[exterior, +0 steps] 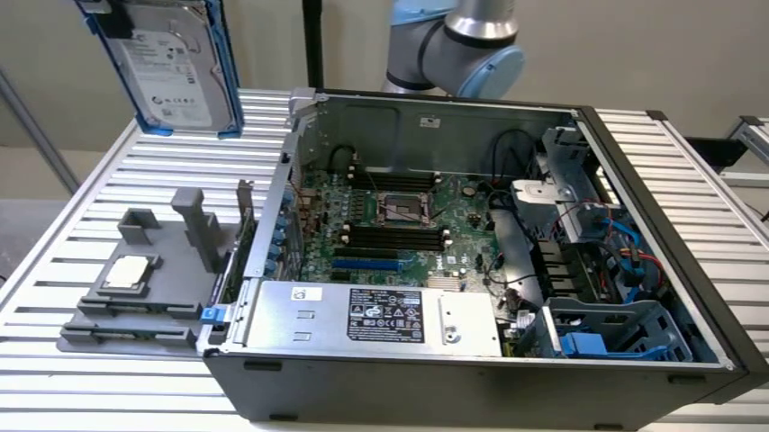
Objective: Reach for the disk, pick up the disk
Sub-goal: 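Pick up the disk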
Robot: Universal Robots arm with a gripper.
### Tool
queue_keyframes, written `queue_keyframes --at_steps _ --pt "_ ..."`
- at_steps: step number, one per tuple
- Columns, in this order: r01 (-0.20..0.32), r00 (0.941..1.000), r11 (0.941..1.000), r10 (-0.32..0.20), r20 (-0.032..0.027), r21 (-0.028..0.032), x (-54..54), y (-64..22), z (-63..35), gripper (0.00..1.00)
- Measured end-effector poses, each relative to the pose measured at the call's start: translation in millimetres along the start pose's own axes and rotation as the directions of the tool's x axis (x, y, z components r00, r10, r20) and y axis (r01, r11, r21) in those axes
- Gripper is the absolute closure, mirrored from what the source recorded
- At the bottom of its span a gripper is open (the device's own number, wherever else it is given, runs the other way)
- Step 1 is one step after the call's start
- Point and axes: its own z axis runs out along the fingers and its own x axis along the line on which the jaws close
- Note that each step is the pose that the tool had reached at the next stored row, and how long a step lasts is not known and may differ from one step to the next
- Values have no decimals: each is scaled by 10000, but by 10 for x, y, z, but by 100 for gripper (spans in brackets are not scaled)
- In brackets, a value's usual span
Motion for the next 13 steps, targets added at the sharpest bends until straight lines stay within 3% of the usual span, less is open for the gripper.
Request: queue_keyframes --at_steps 9,13 --pt "4 9998 10000 -4 191 1 34 -405 -274 67" --pt "3 9998 10000 -3 197 -1 90 -585 -331 67"
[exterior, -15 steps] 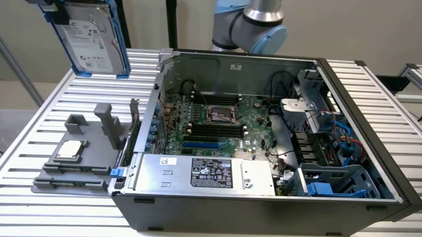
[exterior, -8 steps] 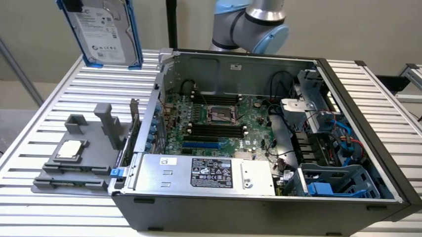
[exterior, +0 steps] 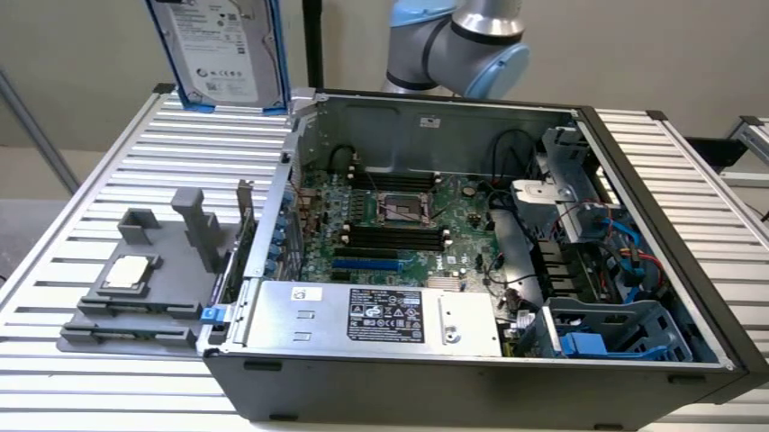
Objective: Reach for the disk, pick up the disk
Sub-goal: 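Pick up the disk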
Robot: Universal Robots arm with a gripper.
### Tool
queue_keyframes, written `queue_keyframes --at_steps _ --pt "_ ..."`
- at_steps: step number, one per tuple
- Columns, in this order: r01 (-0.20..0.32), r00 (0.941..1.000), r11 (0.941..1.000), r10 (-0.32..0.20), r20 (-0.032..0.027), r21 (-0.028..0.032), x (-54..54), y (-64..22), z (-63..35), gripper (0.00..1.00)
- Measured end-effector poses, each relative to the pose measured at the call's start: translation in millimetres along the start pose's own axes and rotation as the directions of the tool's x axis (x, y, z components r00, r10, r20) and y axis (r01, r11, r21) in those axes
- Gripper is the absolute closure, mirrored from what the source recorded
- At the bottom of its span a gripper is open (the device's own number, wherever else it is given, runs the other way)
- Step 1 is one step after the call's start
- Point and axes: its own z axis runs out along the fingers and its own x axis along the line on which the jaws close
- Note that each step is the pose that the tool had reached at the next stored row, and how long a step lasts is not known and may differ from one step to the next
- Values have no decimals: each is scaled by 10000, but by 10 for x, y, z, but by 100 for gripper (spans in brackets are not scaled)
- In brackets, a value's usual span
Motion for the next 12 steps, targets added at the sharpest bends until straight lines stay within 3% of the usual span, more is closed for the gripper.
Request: queue_keyframes --at_steps 12 --pt "1 10000 10000 -1 0 1 312 -316 -34 67"
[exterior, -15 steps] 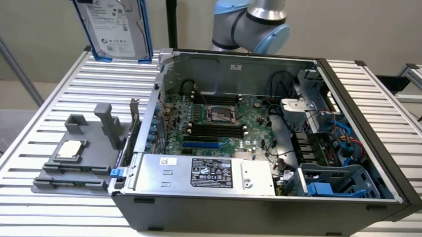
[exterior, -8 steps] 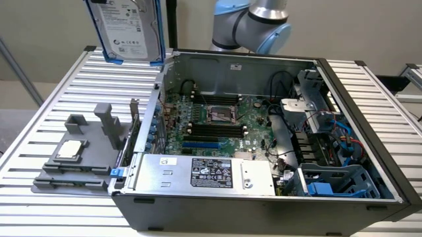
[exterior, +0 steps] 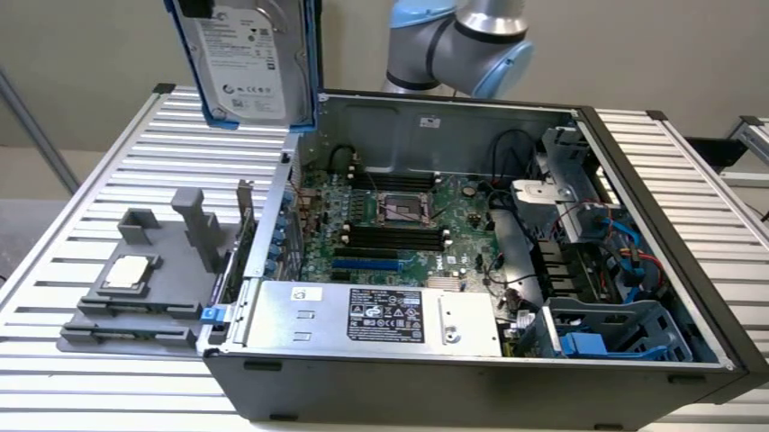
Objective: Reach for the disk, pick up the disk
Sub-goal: 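Pick up the disk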
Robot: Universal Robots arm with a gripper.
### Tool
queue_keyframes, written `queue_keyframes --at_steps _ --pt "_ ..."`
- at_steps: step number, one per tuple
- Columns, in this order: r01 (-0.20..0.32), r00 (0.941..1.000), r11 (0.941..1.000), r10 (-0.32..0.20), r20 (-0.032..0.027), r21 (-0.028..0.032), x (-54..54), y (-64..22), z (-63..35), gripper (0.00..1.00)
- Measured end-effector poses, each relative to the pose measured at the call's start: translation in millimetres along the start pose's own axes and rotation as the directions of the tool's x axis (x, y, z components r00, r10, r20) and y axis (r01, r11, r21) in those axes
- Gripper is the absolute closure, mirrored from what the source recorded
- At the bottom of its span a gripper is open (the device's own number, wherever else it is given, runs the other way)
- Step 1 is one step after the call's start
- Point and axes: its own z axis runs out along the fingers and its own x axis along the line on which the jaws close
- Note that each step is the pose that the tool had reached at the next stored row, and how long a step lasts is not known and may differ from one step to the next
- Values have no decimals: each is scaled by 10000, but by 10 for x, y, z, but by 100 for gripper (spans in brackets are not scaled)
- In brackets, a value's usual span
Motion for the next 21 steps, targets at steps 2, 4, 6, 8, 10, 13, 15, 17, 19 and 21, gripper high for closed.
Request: queue_keyframes --at_steps 2,4,6,8,10,13,15,17,19,21 --pt "-1 10000 10000 1 0 0 50 -54 -5 67" --pt "0 10000 10000 0 0 0 101 -113 -9 67" --pt "0 10000 10000 0 0 0 143 -173 -13 67" --pt "0 10000 10000 0 0 0 179 -239 -15 67" --pt "0 10000 10000 0 1 1 208 -315 -16 67" --pt "0 10000 10000 0 5 0 242 -435 -17 67" --pt "0 10000 10000 0 10 0 264 -517 -17 67" --pt "1 10000 10000 -1 16 0 286 -604 -17 67" --pt "1 10000 10000 -1 24 0 308 -690 -17 67" --pt "0 10000 10000 0 31 0 330 -778 -17 67"
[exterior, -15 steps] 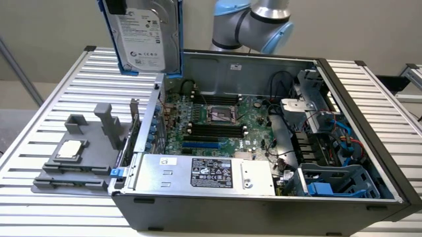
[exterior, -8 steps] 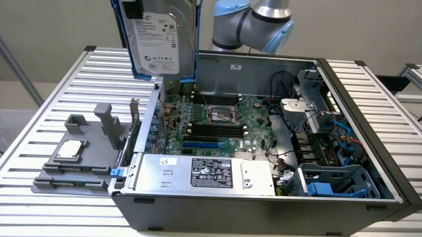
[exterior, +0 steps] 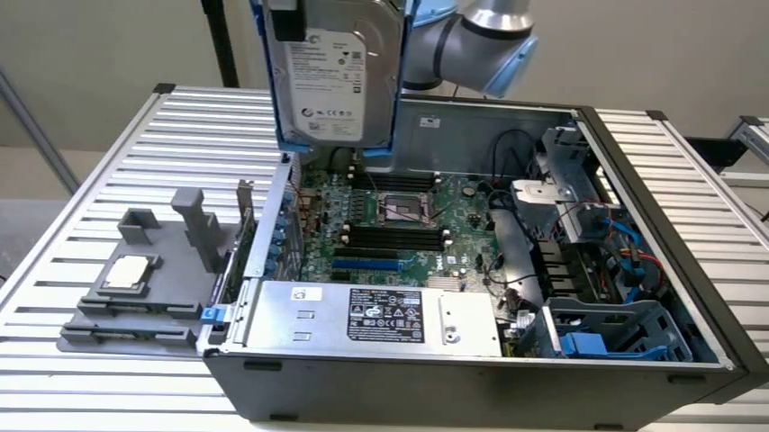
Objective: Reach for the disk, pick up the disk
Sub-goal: 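Pick up the disk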
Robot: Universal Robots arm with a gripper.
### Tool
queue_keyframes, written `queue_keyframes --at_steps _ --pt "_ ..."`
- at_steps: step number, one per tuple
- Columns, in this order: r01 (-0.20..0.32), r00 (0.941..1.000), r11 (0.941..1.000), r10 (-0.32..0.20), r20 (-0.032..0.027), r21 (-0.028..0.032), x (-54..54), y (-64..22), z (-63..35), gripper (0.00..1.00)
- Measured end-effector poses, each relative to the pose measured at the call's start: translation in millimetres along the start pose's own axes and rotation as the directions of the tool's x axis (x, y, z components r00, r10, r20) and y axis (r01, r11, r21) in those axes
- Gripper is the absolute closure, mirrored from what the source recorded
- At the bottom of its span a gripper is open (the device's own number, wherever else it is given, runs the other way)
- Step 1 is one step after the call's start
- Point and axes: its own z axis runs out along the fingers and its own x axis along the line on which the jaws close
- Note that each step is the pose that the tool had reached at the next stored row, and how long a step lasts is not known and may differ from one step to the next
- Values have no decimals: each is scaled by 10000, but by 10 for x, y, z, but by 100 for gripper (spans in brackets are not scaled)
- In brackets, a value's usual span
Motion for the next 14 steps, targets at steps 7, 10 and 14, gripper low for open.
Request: queue_keyframes --at_steps 7,10,14 --pt "0 10000 10000 0 23 0 79 -314 -1 67" --pt "0 10000 10000 0 33 1 112 -449 0 67" --pt "-1 10000 10000 1 43 0 157 -629 0 67"
